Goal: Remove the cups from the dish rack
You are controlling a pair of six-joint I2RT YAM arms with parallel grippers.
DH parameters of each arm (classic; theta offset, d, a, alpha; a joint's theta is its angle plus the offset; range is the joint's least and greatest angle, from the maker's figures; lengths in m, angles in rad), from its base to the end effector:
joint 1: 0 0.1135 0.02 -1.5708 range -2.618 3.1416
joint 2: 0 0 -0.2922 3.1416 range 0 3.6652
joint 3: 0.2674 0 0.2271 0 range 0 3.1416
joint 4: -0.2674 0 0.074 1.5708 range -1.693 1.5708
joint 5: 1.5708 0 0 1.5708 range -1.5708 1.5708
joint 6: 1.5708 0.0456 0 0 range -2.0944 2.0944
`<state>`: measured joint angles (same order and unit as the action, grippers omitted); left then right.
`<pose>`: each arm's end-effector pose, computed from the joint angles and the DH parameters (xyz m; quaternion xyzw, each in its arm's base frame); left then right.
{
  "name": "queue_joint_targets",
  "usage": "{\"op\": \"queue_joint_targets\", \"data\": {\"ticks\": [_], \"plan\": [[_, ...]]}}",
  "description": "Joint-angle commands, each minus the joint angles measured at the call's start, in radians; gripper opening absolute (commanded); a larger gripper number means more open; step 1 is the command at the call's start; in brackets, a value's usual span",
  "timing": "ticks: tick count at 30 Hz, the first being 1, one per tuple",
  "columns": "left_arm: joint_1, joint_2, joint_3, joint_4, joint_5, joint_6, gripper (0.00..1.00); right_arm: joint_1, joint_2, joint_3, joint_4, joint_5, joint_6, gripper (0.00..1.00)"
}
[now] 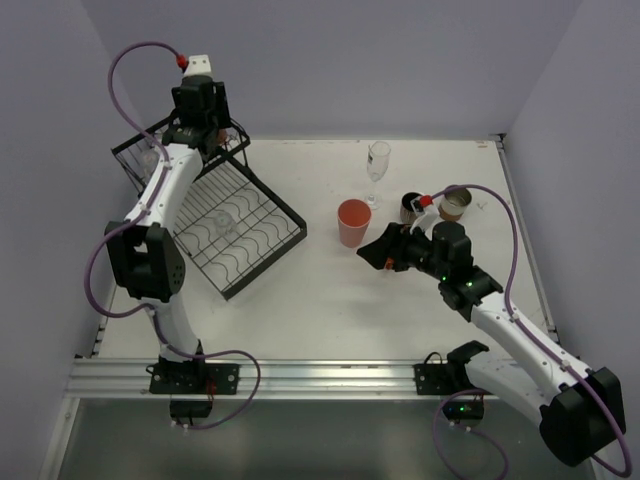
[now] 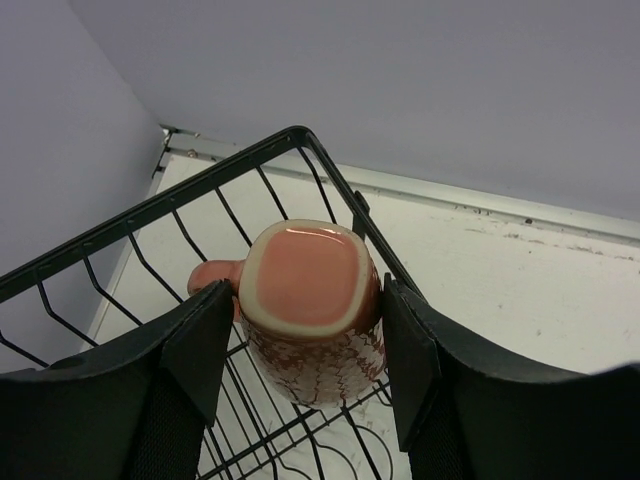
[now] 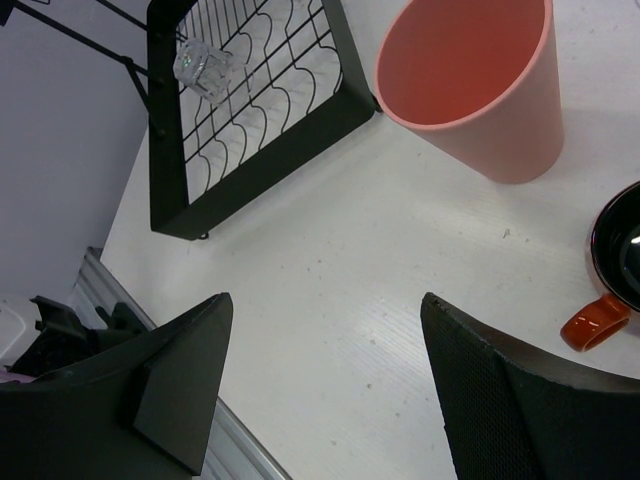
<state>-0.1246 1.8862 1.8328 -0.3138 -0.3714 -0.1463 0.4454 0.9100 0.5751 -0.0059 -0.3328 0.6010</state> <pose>0.4399 -0.0384 0.3977 -0.1133 0.8090 0.0757 0.5718 0.1539 0.0900 0.2897 -0.0327 0.8105 0.4015 0.4253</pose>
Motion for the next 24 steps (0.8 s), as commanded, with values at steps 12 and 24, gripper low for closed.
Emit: {"op": "queue_joint_targets", "data": {"ticks": [12, 24], "plan": [[0.005, -0.134, -0.119, 0.134, -0.029, 0.034, 0.30, 0.016, 0.017, 0.019, 0.040, -0.011, -0.018, 0.78], [0.005, -0.344, -0.478, 0.220, -0.047, -0.038, 0.29, 0.032, -0.026, -0.001, 0.053, -0.008, -0.012, 0.78]]}}
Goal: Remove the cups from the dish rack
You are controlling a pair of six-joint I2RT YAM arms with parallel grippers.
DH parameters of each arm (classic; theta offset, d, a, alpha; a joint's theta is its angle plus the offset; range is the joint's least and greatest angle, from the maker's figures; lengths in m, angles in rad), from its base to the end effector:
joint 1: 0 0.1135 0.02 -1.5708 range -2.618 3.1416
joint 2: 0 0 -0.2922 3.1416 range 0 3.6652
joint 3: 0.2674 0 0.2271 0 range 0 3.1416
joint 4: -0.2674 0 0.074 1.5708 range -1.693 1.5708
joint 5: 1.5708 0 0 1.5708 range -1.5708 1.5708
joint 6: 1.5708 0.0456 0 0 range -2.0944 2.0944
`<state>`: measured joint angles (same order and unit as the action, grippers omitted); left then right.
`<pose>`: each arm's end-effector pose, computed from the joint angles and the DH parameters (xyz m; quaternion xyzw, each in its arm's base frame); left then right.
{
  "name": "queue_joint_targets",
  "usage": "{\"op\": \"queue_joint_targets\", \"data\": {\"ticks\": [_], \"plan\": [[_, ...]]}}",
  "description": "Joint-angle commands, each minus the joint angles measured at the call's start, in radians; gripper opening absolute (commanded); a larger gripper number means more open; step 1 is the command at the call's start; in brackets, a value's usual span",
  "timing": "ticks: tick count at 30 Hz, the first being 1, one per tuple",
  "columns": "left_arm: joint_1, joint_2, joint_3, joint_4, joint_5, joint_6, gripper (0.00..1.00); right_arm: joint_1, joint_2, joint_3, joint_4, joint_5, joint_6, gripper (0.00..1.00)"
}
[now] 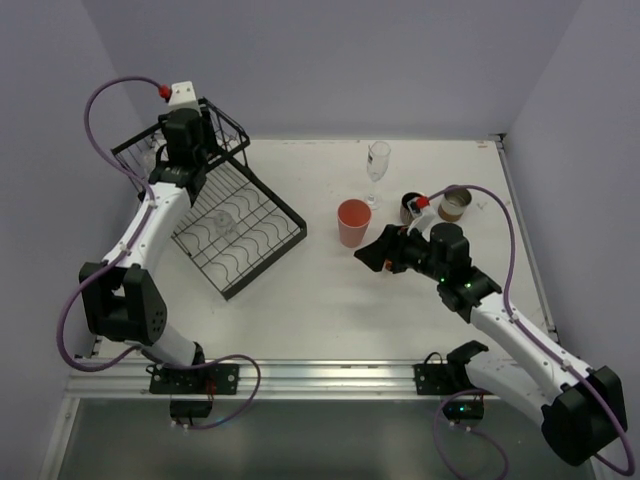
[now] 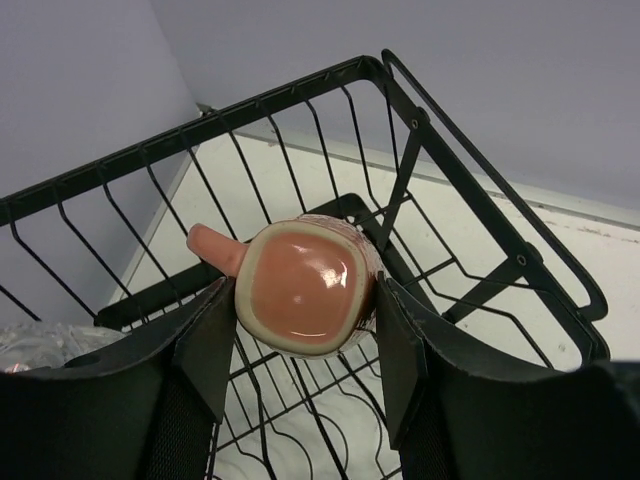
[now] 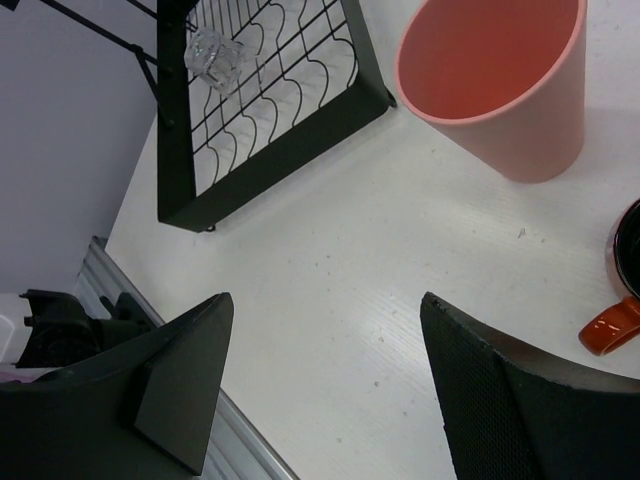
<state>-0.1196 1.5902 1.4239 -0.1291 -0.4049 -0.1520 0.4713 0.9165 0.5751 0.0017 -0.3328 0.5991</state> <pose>0.3621 -0.0254 0.3948 -0.1324 0.7850 0.0811 0.5997 0.1528 0.0946 0.2895 -0.0440 0.8096 0.4067 0.4208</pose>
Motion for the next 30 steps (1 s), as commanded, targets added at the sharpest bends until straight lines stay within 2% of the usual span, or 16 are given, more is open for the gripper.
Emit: {"op": "queue_joint_targets", "data": {"ticks": [1, 2, 3, 6, 8, 16, 23, 30], "plan": [[0.000, -0.061, -0.086, 0.040, -0.020, -0.037, 0.31, 0.006, -0.036, -0.004, 0.046, -0.006, -0.009, 0.78], [0.000, -0.076, -0.115, 0.046, -0.020, -0.037, 0.33, 0.006, -0.044, -0.006, 0.050, -0.009, -0.007, 0.78], [0.000, -0.079, -0.124, 0.057, -0.023, -0.038, 0.44, 0.007, -0.044, -0.012, 0.053, -0.014, -0.005, 0.78], [0.000, -0.072, -0.120, 0.052, -0.029, -0.034, 0.58, 0.007, -0.045, -0.011, 0.055, -0.022, -0.002, 0.78], [0.000, -0.050, -0.102, 0.046, -0.031, -0.024, 0.64, 0.006, -0.047, -0.011, 0.054, -0.023, -0.002, 0.78], [0.000, 0.042, 0.026, -0.004, -0.037, -0.004, 0.66, 0.007, -0.057, -0.012, 0.049, -0.014, -0.005, 0.78], [0.001, 0.091, 0.079, -0.010, -0.071, 0.008, 0.88, 0.007, -0.050, -0.009, 0.049, -0.020, -0.009, 0.78], [0.009, 0.155, 0.139, -0.012, -0.022, 0.020, 0.90, 0.007, -0.038, -0.006, 0.055, -0.031, -0.010, 0.78]]}}
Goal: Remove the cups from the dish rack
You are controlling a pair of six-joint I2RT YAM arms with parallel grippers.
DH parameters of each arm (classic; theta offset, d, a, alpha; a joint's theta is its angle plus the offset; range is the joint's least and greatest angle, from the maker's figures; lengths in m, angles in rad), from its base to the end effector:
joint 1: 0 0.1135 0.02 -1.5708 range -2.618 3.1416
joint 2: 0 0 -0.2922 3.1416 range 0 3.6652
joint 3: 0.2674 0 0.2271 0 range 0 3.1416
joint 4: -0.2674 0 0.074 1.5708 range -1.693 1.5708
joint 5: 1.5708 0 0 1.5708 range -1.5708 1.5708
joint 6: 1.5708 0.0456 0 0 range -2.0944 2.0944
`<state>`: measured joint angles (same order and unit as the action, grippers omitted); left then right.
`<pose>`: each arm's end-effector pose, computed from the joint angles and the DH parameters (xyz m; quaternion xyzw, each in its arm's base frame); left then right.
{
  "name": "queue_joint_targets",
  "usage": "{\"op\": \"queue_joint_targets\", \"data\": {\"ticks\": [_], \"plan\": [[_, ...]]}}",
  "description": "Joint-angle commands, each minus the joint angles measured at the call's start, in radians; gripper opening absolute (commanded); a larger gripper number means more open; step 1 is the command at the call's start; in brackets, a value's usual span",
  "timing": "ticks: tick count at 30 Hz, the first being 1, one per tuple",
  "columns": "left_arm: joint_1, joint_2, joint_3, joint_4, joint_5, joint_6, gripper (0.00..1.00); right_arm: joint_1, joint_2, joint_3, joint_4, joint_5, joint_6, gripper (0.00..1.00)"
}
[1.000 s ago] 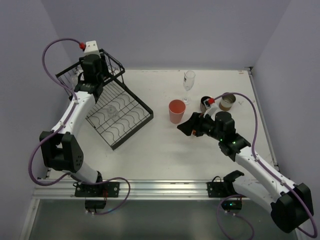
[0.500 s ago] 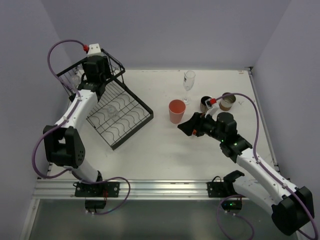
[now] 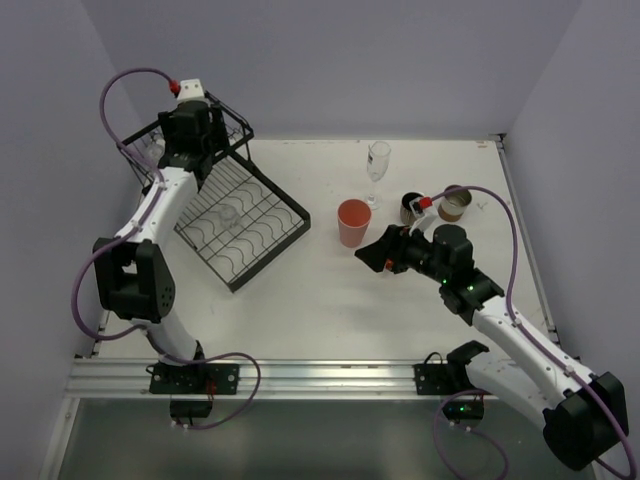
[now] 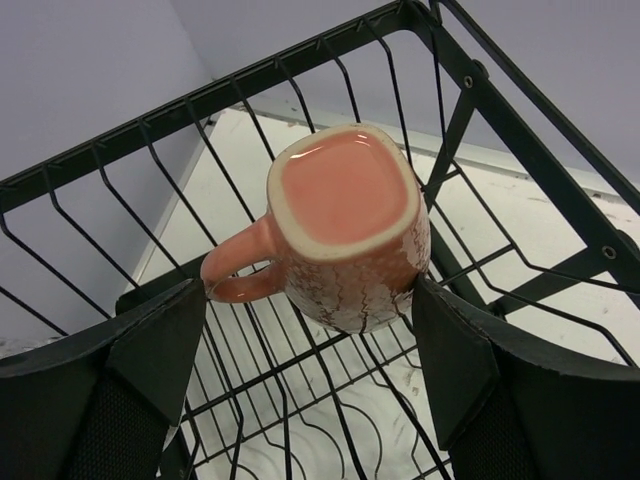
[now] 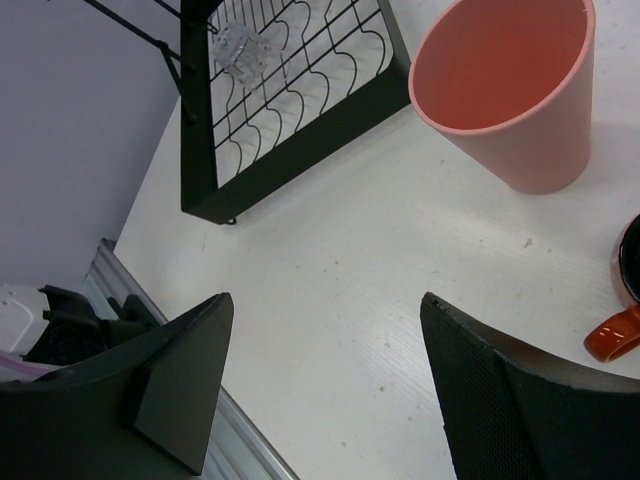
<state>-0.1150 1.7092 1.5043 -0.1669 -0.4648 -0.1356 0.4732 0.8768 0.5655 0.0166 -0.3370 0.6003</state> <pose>0.3936 -0.0249 0.3754 -0.1382 0.8020 0.1200 0.5685 0.1462 0.0918 0.2942 -0.0494 0.7966 0.4160 0.4357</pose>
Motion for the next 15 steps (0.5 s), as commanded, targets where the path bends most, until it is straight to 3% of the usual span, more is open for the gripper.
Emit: {"op": "queue_joint_targets", "data": {"ticks": [1, 4, 7, 12, 15], "plan": [[0.005, 0.038, 0.062, 0.027, 0.046, -0.002, 0.87, 0.005, 0.004, 0.004, 0.042, -0.028, -0.011, 0.78], [0.005, 0.006, 0.019, 0.049, 0.077, -0.036, 0.78, 0.005, 0.011, 0.004, 0.043, -0.030, -0.013, 0.78], [0.005, -0.074, -0.030, 0.118, 0.106, -0.053, 0.79, 0.007, 0.019, 0.007, 0.045, -0.033, -0.013, 0.78], [0.005, -0.152, -0.001, 0.124, 0.167, -0.042, 0.88, 0.013, 0.040, 0.011, 0.054, -0.039, -0.011, 0.78], [0.005, -0.139, 0.046, 0.109, 0.175, -0.016, 0.99, 0.016, 0.047, 0.016, 0.056, -0.040, -0.013, 0.78]]}}
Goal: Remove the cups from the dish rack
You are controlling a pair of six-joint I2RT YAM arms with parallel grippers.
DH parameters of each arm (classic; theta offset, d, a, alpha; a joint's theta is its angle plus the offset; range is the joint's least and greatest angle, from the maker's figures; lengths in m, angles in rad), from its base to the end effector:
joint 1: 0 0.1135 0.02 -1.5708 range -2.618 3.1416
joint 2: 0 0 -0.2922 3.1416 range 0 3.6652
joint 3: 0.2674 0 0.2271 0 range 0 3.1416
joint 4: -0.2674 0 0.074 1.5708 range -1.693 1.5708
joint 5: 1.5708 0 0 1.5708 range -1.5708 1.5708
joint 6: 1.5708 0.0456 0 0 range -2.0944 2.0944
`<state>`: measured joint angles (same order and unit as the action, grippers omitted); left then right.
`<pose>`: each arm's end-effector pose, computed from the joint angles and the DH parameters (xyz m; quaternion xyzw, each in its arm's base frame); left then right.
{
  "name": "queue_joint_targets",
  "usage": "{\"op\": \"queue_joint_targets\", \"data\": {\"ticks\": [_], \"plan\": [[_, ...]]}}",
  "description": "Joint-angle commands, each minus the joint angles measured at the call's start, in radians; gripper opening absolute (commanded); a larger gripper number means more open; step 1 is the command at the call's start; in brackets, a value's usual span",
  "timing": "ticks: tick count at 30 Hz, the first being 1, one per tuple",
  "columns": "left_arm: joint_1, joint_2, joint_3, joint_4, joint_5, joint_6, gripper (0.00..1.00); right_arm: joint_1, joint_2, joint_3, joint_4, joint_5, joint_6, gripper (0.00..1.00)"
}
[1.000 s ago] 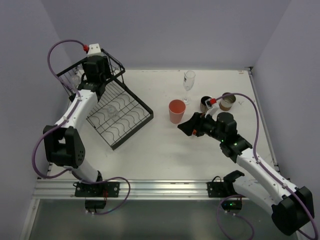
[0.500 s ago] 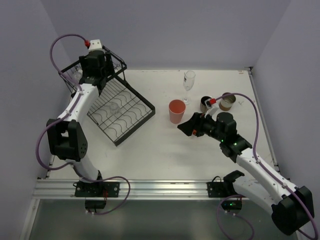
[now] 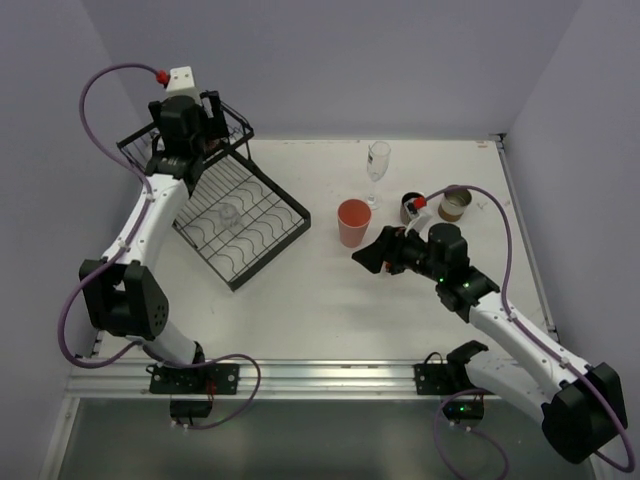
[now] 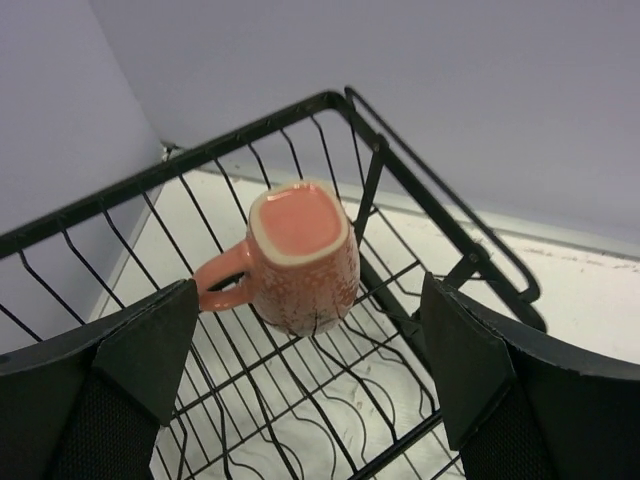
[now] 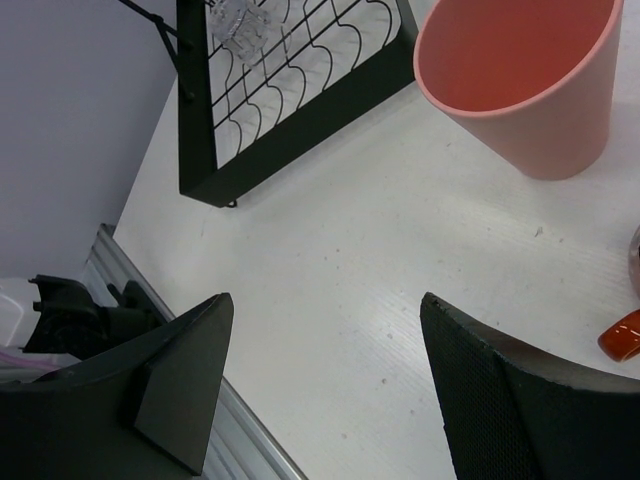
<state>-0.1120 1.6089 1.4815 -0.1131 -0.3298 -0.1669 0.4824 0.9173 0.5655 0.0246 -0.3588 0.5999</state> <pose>0.3691 -0.0267 0.4093 -0.1226 0.7731 0.0433 0.6208 0.1513 0.0973 0.2888 -0.0568 0.8045 0.4196 0.4165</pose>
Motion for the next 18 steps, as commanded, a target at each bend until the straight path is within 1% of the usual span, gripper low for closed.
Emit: {"op": "queue_joint_targets", "data": {"ticks": [1, 6, 12, 14, 18], "plan": [[0.002, -0.026, 0.089, 0.017, 0.037, 0.021, 1.00, 0.008, 0.008, 0.014, 0.049, -0.020, -0.011, 0.78], [0.003, 0.077, 0.167, -0.046, 0.008, 0.050, 1.00, 0.013, 0.002, 0.017, 0.040, -0.019, -0.014, 0.78], [0.011, 0.209, 0.293, -0.071, -0.003, 0.093, 1.00, 0.013, -0.011, 0.014, 0.023, -0.012, -0.020, 0.78], [0.018, 0.238, 0.351, -0.088, -0.003, 0.093, 1.00, 0.013, -0.014, 0.013, 0.021, -0.011, -0.023, 0.78], [0.020, 0.287, 0.404, -0.108, -0.009, 0.090, 1.00, 0.013, -0.017, 0.013, 0.014, -0.002, -0.026, 0.78]]}}
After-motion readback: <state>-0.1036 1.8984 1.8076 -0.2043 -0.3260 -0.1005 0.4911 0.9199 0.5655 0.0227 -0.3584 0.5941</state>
